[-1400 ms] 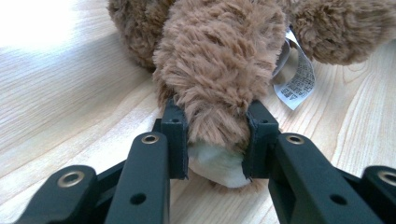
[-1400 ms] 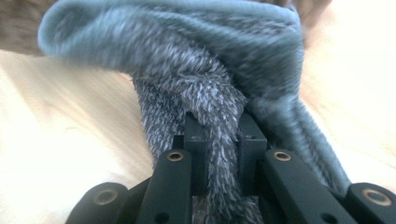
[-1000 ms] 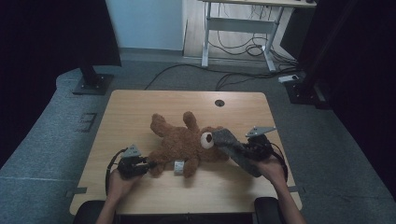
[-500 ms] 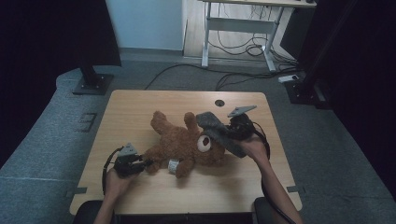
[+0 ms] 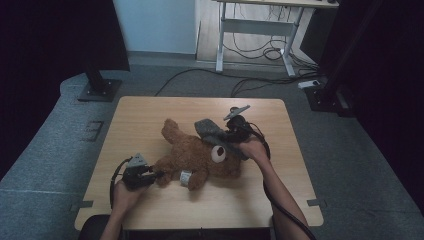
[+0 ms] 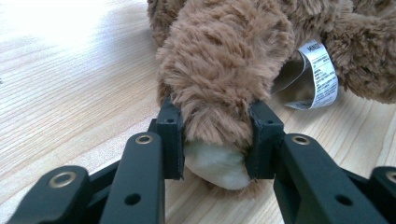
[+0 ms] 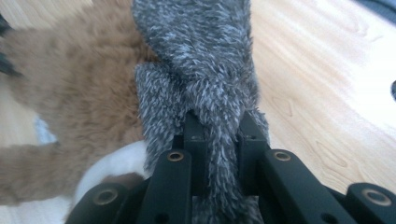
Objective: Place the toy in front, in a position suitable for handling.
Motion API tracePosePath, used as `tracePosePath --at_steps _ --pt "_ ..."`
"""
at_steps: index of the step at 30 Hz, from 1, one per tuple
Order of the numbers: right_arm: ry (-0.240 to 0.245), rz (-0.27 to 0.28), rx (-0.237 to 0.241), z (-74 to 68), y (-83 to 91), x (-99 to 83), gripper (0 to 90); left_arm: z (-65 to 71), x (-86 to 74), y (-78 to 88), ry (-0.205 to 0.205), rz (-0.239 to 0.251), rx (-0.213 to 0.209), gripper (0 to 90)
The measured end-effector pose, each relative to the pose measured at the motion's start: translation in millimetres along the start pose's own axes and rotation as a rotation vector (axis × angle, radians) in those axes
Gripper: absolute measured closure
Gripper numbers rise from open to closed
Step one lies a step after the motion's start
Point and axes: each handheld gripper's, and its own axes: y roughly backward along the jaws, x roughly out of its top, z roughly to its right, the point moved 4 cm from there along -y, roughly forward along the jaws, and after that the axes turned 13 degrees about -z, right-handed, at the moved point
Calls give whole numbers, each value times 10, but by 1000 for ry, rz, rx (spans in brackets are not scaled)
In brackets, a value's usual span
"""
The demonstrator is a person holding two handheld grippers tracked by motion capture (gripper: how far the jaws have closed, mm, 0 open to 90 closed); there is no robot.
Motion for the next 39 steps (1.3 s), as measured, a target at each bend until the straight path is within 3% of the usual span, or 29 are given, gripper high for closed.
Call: tracePosePath --at_steps 2,7,22,32,39 --pt "7 -39 -18 23 -125 5 782 3 2 -5 0 0 -1 634" --pt "-10 -63 -19 94 -228 4 782 7 3 -9 -3 0 -1 642" --pt "-64 -92 -26 295 -427 -101 782 15 0 -12 3 1 -4 646" --pt "-102 -140 -40 428 -638 -377 781 16 -14 -6 16 1 -11 646" --pt "-137 -146 -64 528 -642 -536 780 18 -17 -3 16 0 -11 645"
